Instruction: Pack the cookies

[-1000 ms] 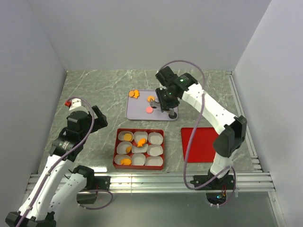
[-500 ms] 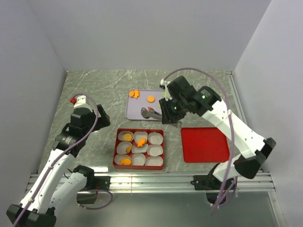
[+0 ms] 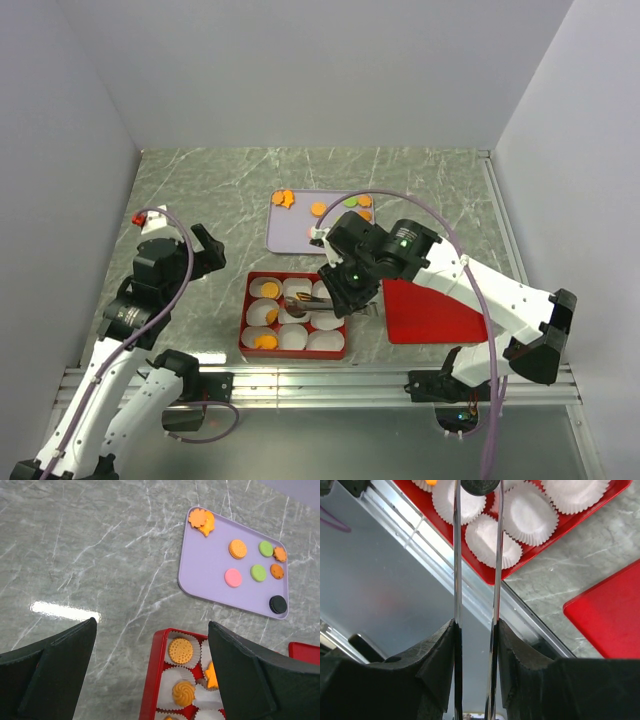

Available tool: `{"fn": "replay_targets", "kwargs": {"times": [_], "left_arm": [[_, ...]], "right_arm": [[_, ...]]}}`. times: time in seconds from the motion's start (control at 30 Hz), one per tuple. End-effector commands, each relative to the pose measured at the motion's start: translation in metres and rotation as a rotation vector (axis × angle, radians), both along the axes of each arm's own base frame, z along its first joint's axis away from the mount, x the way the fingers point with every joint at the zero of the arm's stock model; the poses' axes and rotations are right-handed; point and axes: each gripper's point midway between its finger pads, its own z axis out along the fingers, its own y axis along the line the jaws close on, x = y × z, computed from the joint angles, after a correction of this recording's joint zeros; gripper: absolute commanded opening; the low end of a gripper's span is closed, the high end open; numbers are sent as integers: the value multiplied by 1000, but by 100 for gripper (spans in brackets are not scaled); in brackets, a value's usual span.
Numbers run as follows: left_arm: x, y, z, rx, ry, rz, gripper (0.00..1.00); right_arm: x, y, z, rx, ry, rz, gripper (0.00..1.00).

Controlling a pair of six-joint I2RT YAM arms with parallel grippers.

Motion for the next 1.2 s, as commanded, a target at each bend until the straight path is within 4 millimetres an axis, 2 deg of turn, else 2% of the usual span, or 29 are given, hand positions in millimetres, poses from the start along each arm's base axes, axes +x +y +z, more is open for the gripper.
{"fn": "replay_targets", "kwargs": {"times": [0.0,0.53,0.83,1.17], "left_arm": [[5,2,10,7,-35,9,99],[6,2,11,13,-39,6,99],[6,2,9,17,-35,7,99],[7,2,8,19,-29,8,99]], "right_arm": [[-3,12,4,42,-5,45,35],[-7,36,-9,21,52,124,34],[8,33,-29,-78,24,94,32],[22,38,-29,-97,-12,72,32]]}}
